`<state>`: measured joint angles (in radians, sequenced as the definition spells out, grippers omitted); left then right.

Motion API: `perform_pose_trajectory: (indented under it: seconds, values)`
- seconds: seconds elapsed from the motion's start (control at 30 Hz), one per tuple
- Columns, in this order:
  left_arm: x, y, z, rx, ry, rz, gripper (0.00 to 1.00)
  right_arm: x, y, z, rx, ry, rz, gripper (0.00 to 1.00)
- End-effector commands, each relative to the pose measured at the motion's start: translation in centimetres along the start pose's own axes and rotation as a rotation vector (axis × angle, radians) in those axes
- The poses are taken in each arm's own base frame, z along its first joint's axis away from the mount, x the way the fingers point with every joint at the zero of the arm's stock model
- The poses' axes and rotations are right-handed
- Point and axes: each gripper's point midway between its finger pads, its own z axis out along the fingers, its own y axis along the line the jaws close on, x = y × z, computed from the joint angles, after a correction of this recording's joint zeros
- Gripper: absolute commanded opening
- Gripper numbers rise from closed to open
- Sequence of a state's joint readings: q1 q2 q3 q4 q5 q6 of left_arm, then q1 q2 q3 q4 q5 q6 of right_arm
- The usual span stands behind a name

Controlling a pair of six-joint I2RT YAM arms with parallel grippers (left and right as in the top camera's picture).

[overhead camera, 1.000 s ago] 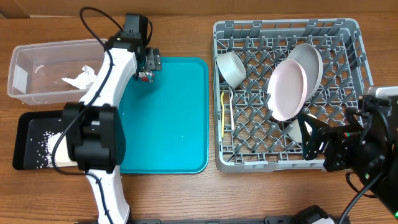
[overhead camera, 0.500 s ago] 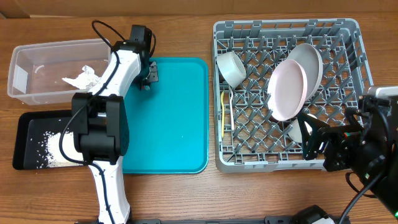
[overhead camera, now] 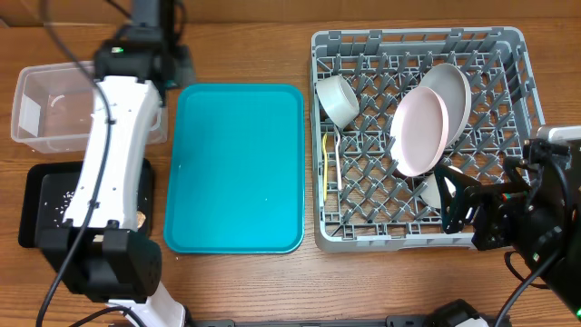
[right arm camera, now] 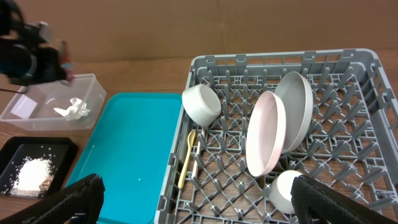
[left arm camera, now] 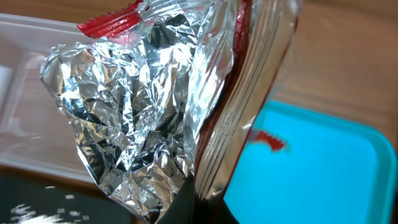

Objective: Sort waste into correct bins and load items into the dishwasher rack

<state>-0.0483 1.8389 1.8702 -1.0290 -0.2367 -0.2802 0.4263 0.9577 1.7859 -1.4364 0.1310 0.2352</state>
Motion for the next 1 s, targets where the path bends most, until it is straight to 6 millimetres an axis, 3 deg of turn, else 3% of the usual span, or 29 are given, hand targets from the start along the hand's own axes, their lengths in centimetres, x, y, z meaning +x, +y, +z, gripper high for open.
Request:
perform_pose_trajectory:
  seconds: [0.0,0.13,0.17,0.2,0.3,0.43,0.53,0.57,0.7,0.83,0.9,0.97]
  values:
    - [0.9,4.5,3.8,-0.117,0.074,-0.100,0.04,-0.3,0.1,-0.3,-0.005,-0.015,0.003,1.00]
    - [2.0,7.5,7.9,-0.166,0.140,-0.181,0.04,-0.3,0.1,-0.3,-0.005,-0.015,0.003,1.00]
    - [2.1,7.9,8.5,-0.162,0.151,-0.196,0.13,-0.3,0.1,-0.3,-0.005,-0.015,0.003,1.00]
    - [2.1,8.2,8.6,-0.146,0.154,-0.211,0.51,-0.3,0.1,-0.3,-0.005,-0.015,0.003,1.00]
    - [1.2,8.5,7.6,-0.090,0.141,-0.227,0.62,-0.3,0.1,-0.3,-0.005,-0.015,0.003,1.00]
    - [-1.1,8.3,2.7,-0.037,0.069,-0.203,0.66,-0.3,0.1,-0.3,-0.005,-0.015,0.003,1.00]
    - [-1.9,7.8,-2.5,-0.002,0.025,-0.171,0.67,-0.3,0.1,-0.3,-0.005,-0.015,0.003,1.00]
    - [-1.6,7.2,-4.6,0.030,0.026,-0.165,0.68,-0.3,0.1,-0.3,-0.005,-0.015,0.003,1.00]
    - [0.8,5.3,-9.1,0.143,0.068,-0.146,0.64,-0.3,0.1,-0.3,-0.005,-0.015,0.003,1.00]
    - [3.2,2.7,-13.8,0.246,0.071,0.002,0.41,-0.3,0.1,-0.3,-0.005,-0.015,0.003,1.00]
    - [4.7,1.6,-17.3,0.232,0.023,0.110,0.43,-0.3,0.1,-0.3,-0.005,-0.015,0.003,1.00]
    - [5.5,1.2,-19.1,0.220,-0.007,0.134,0.48,-0.3,0.1,-0.3,-0.005,-0.015,0.003,1.00]
